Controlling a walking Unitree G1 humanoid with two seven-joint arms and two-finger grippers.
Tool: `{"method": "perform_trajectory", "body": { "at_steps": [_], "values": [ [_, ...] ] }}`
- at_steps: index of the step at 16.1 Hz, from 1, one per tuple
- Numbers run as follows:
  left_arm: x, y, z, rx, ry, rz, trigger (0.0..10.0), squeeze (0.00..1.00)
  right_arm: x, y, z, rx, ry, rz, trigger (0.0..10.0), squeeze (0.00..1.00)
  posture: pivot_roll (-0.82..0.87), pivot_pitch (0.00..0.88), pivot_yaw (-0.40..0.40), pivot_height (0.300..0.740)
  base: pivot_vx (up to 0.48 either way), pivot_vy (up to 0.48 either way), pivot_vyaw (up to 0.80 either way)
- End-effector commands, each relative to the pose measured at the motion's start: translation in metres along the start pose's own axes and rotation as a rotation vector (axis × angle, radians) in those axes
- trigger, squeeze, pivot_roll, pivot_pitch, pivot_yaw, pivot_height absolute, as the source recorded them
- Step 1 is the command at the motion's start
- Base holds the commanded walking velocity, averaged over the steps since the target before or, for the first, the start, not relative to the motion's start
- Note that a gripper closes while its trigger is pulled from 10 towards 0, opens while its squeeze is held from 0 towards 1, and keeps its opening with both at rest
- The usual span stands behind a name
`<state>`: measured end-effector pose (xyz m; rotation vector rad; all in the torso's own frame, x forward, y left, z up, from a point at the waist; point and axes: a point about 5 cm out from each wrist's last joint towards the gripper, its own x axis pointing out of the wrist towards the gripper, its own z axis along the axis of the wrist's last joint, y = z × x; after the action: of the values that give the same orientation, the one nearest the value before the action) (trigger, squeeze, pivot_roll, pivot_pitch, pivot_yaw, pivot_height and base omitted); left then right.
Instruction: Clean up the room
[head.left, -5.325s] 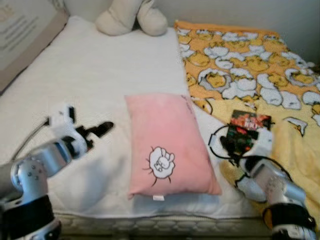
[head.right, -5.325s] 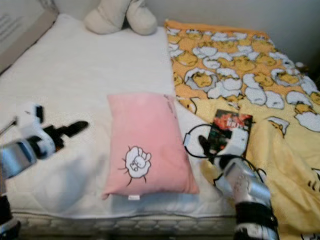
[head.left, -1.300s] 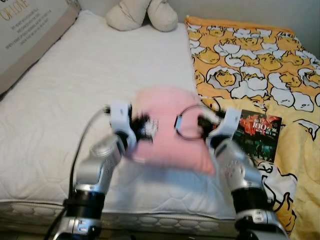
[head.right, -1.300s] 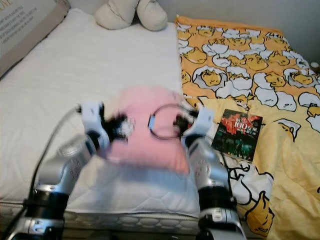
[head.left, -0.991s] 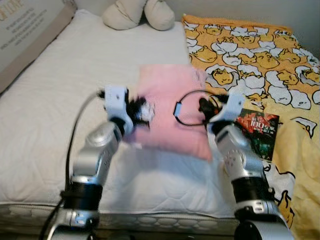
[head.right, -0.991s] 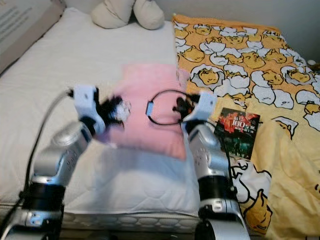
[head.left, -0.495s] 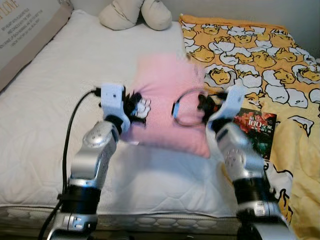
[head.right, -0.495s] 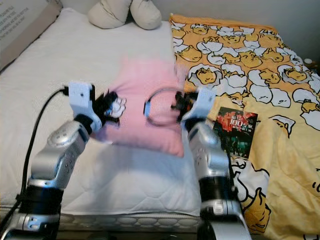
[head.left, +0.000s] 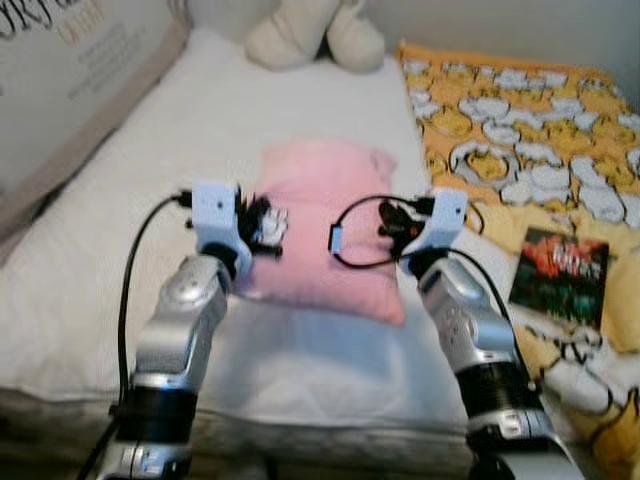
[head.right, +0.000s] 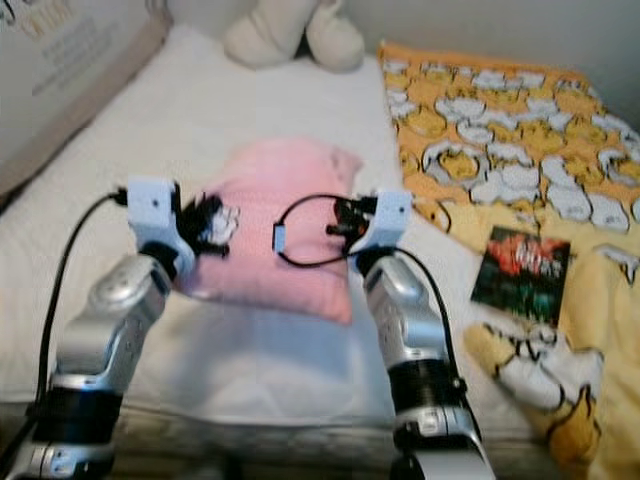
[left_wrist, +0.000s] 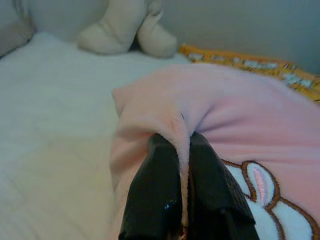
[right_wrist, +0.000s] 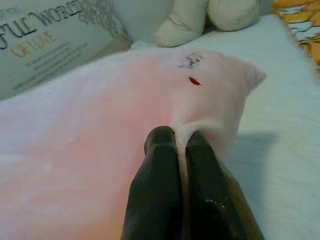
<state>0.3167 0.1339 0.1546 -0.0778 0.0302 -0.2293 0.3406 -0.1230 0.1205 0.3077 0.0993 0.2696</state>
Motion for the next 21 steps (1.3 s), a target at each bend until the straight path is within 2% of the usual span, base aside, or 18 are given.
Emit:
{"method": "perform_trajectory", "body": {
  "at_steps": [1, 7, 13, 16, 21],
  "values": [
    [-0.003, 0.014, 0.011, 0.024, -0.045, 0.08, 0.0, 0.0, -0.004, -0.018, 0.007, -0.008, -0.035, -0.066, 0.0, 0.0, 0.15, 0.0, -0.079, 0.74, 0.0, 0.48, 0.0],
    [-0.004, 0.017, 0.013, 0.037, -0.045, 0.097, 0.0, 0.0, 0.0, -0.016, 0.006, -0.013, -0.032, -0.05, 0.0, 0.0, 0.16, 0.0, -0.082, 0.74, 0.0, 0.48, 0.0],
    [-0.002, 0.014, 0.014, 0.052, -0.044, 0.09, 0.0, 0.0, 0.005, -0.012, 0.005, -0.012, -0.025, -0.04, 0.0, 0.0, 0.17, 0.0, -0.08, 0.74, 0.0, 0.48, 0.0],
    [0.001, 0.011, 0.015, 0.068, -0.042, 0.081, 0.0, 0.0, 0.007, -0.014, 0.005, -0.019, -0.022, -0.044, 0.0, 0.0, 0.17, 0.0, -0.077, 0.74, 0.0, 0.48, 0.71],
    [0.0, 0.007, 0.017, 0.096, -0.047, 0.078, 0.0, 0.0, 0.012, -0.018, 0.012, -0.043, -0.028, -0.051, 0.0, 0.0, 0.17, 0.0, -0.077, 0.74, 0.0, 0.0, 0.0]
  ]
}}
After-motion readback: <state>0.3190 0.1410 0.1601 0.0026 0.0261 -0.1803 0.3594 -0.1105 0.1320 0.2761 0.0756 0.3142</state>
